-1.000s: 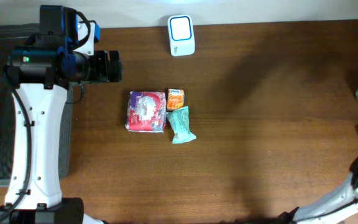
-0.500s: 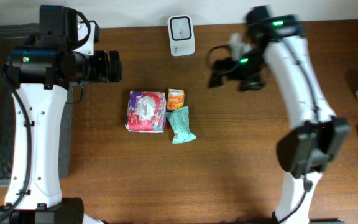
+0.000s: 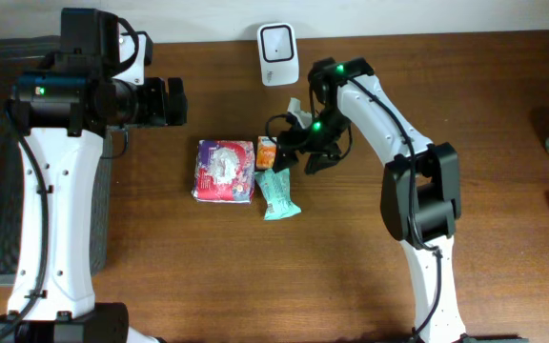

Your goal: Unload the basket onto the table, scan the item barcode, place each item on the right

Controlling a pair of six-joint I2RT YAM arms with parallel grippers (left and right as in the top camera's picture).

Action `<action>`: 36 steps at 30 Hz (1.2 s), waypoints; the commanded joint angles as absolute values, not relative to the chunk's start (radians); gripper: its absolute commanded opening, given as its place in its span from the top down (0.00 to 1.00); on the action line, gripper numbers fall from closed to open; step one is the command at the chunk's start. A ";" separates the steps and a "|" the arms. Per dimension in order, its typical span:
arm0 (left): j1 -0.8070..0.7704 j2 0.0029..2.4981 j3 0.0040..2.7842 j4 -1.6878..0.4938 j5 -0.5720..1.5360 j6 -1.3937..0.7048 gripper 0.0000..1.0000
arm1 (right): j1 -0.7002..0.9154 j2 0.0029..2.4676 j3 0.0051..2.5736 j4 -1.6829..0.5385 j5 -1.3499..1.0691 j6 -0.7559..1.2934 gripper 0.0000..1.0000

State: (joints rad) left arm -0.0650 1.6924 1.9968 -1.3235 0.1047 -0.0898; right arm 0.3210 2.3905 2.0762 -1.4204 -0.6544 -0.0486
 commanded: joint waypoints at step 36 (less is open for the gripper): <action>-0.062 1.677 1.998 -1.322 0.115 -0.081 0.01 | 0.002 2.332 2.264 -1.530 -1.122 -0.308 0.96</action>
State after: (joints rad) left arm -0.0650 1.6924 1.9968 -1.3231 0.1047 -0.0898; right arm 0.0513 2.3684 2.2425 -1.4708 -1.0470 -0.2108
